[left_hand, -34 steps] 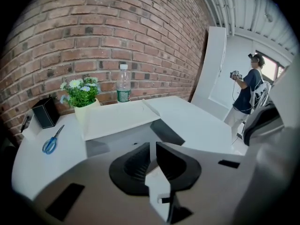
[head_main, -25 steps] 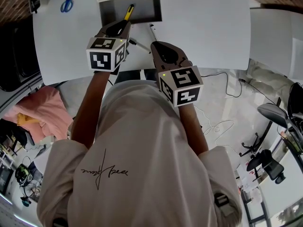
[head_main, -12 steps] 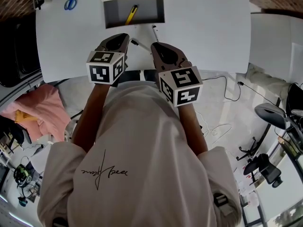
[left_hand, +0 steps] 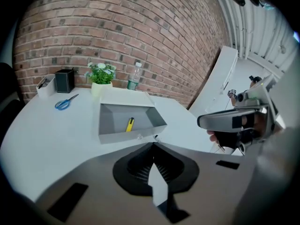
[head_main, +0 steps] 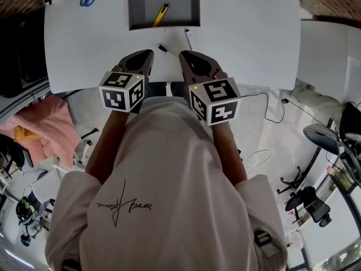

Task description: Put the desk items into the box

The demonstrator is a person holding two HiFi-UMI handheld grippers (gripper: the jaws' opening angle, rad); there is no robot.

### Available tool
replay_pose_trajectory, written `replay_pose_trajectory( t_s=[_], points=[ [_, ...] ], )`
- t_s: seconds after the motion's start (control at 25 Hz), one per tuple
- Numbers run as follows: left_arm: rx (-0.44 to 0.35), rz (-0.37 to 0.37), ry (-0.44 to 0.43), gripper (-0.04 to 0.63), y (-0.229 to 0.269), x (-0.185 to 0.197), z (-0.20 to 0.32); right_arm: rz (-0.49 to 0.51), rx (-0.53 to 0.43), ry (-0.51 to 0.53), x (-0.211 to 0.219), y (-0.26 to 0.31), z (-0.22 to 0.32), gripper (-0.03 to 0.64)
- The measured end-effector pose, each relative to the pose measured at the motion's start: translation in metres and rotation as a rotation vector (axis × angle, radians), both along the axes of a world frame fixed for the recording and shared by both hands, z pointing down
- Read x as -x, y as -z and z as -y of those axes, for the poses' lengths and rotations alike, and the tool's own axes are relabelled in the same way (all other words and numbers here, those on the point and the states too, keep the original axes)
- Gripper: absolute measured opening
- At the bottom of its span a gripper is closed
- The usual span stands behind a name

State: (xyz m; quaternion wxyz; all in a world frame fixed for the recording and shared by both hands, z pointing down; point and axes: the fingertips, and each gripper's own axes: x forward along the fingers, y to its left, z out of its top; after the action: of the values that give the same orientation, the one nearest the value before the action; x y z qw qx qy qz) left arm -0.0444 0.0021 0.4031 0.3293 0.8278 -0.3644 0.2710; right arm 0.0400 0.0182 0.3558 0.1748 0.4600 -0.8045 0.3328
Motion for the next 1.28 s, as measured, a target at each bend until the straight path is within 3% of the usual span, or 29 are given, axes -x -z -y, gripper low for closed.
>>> replay_pose_trajectory(
  t_s=[0.68,0.92,1.28],
  points=[
    [-0.032,0.042,-0.038,0.005,-0.002,0.009,-0.017,-0.01,0.017,0.02,0.01,-0.007,-0.007,0.026],
    [-0.014,-0.005,0.006,0.005,-0.002,0.011,-0.016,-0.04,0.023,0.027,0.004,-0.013,-0.005,0.026],
    [-0.023,0.018,0.024,0.005,-0.003,0.019,-0.02,-0.088,0.061,0.022,-0.009,-0.036,-0.001,0.026]
  ],
)
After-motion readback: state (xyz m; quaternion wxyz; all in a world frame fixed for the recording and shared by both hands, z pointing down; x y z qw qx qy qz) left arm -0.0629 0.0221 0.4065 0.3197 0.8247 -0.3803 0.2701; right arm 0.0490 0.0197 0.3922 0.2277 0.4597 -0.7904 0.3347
